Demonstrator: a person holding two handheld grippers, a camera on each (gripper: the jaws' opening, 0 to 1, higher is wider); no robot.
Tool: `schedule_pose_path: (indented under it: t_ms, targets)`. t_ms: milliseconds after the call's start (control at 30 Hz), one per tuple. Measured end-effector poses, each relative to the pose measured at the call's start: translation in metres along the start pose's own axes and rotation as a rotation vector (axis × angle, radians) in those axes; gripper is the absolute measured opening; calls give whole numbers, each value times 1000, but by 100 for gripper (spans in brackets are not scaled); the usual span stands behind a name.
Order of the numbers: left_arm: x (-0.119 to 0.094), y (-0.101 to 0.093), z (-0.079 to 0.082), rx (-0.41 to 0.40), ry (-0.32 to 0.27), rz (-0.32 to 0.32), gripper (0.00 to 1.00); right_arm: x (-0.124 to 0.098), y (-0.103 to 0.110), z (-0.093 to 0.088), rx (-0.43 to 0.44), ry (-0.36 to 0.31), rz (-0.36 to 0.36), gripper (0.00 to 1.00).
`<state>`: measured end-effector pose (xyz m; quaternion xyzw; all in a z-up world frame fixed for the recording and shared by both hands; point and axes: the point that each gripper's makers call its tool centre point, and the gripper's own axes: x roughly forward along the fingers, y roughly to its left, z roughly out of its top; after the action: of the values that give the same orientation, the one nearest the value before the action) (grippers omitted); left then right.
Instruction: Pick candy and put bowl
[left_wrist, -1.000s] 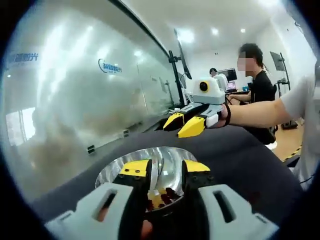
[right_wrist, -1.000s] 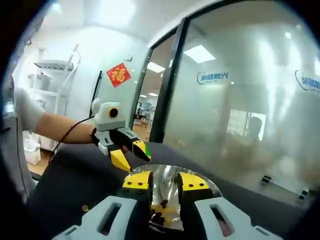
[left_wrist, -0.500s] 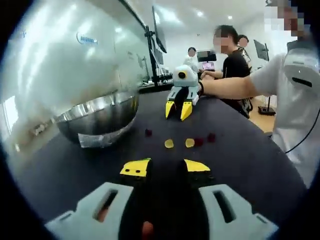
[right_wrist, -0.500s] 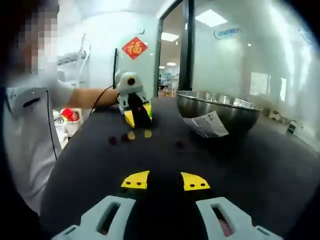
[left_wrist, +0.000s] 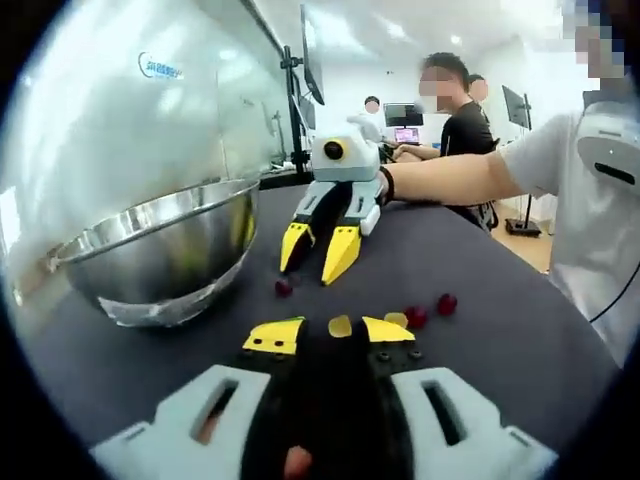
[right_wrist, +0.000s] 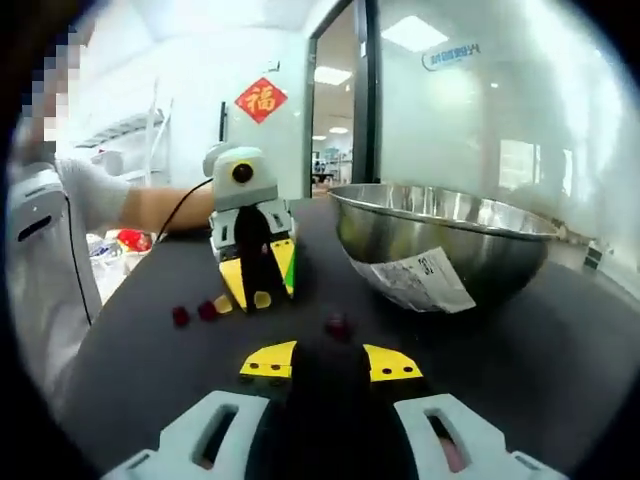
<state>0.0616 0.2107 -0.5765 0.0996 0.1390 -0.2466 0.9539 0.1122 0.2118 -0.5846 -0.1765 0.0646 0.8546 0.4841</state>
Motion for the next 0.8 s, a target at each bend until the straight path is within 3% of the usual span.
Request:
schedule_pose_path:
  t_ms: [333,800]
  targets:
    - [1,-5,-1,1,-4,-25,6,22,8,9,-36,-17,9,5]
    - [0,-5,1,43,-17,-4,3,21,6,9,-38,-25,-1,5]
